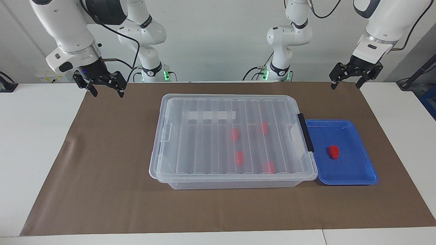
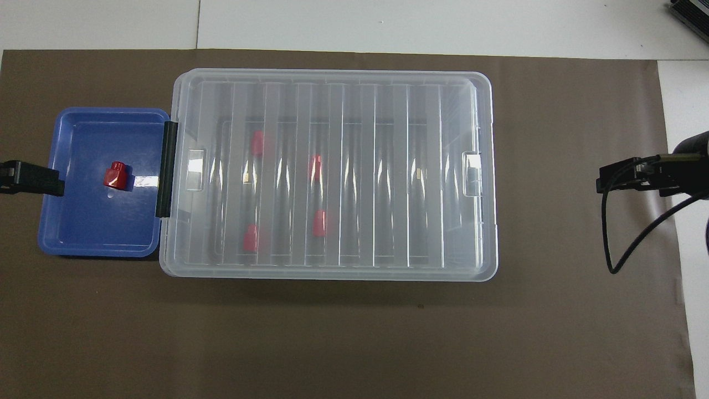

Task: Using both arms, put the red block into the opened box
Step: 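Reach the right gripper to the handle on the clear lid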

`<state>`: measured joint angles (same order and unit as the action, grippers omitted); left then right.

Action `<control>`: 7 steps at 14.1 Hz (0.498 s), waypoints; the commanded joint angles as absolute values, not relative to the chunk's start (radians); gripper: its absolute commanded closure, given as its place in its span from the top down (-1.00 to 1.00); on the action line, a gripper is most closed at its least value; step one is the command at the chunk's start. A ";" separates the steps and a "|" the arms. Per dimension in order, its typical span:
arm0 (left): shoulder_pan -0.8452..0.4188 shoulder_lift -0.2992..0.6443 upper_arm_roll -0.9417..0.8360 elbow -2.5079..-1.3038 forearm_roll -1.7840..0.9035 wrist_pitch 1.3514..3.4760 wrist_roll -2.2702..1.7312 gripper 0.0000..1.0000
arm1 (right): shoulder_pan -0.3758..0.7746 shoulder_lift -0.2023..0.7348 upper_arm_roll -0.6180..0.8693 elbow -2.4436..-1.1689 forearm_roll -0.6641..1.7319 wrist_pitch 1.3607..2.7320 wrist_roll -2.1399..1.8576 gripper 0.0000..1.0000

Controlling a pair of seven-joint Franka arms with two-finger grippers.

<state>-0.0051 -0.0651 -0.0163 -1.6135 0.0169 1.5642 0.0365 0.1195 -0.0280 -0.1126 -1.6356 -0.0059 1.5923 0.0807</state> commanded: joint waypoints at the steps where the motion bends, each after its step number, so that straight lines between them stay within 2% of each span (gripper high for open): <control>1: -0.023 -0.069 -0.005 -1.618 0.028 1.572 0.020 1.00 | 0.117 -0.058 -0.106 -1.674 -0.003 1.621 0.104 1.00; 4: -0.023 -0.069 -0.005 -1.618 0.028 1.572 0.020 1.00 | 0.120 -0.060 -0.104 -1.686 0.000 1.638 0.136 1.00; 7: -0.023 -0.069 -0.005 -1.618 0.028 1.572 0.021 1.00 | 0.158 -0.061 -0.103 -1.745 0.000 1.754 0.210 1.00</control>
<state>-0.0051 -0.0651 -0.0163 -1.6135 0.0169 1.5642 0.0365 0.1385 -0.0294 -0.1120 -1.6692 -0.0049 1.6734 0.1582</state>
